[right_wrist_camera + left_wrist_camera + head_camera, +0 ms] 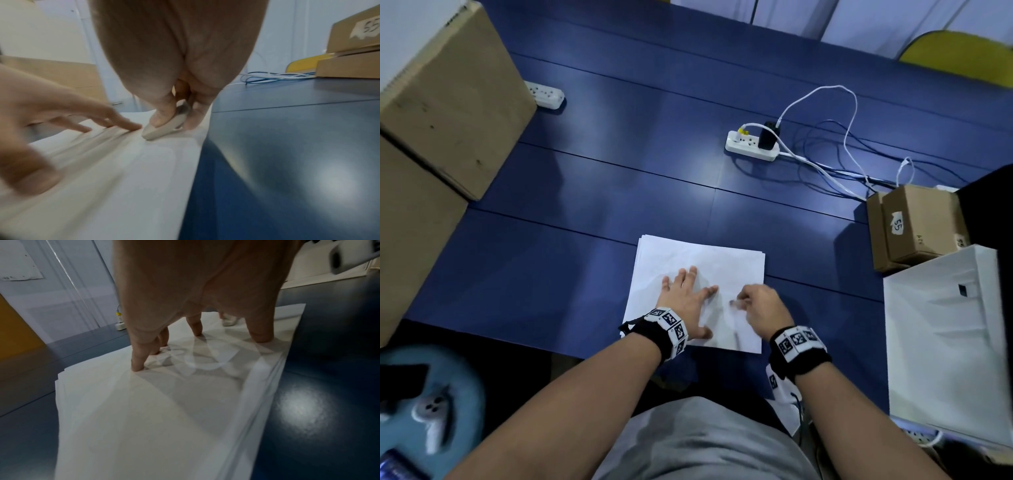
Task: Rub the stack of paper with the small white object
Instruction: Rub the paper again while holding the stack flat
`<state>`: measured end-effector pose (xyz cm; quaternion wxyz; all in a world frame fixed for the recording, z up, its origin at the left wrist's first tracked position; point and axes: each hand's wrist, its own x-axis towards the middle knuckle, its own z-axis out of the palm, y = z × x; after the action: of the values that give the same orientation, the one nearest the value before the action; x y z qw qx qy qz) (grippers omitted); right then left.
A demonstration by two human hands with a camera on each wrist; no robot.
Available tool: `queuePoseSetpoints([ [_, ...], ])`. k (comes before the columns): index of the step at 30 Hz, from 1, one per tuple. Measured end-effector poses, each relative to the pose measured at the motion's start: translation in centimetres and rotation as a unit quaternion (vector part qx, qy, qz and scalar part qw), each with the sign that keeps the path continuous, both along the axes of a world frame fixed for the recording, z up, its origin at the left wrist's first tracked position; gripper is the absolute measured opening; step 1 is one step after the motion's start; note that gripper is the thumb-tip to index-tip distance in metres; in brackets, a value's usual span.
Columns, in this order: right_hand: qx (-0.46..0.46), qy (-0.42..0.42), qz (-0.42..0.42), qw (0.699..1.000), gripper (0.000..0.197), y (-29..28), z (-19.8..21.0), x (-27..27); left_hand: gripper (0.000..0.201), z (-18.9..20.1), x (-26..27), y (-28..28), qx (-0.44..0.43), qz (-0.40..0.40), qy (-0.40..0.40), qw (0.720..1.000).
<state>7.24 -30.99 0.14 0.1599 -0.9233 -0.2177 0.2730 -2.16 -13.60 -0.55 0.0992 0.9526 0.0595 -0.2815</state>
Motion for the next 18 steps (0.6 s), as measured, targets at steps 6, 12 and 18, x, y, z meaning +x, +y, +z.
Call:
queuePoseSetpoints([
  [6, -0.025, 0.041, 0.088, 0.995, 0.022, -0.7, 1.2, -1.4, 0.104, -0.1, -0.1, 0.1, -0.01, 0.003, -0.005, 1.0],
  [12, -0.018, -0.012, 0.069, 0.997, 0.012, 0.4, 0.9, 0.4, 0.105, -0.2, -0.2, 0.1, -0.012, 0.007, -0.001, 1.0],
  [18, -0.027, 0.034, 0.121, 0.992, 0.013, -0.4, 1.5, -1.8, 0.105, -0.1, -0.3, 0.1, -0.01, 0.004, -0.004, 1.0],
])
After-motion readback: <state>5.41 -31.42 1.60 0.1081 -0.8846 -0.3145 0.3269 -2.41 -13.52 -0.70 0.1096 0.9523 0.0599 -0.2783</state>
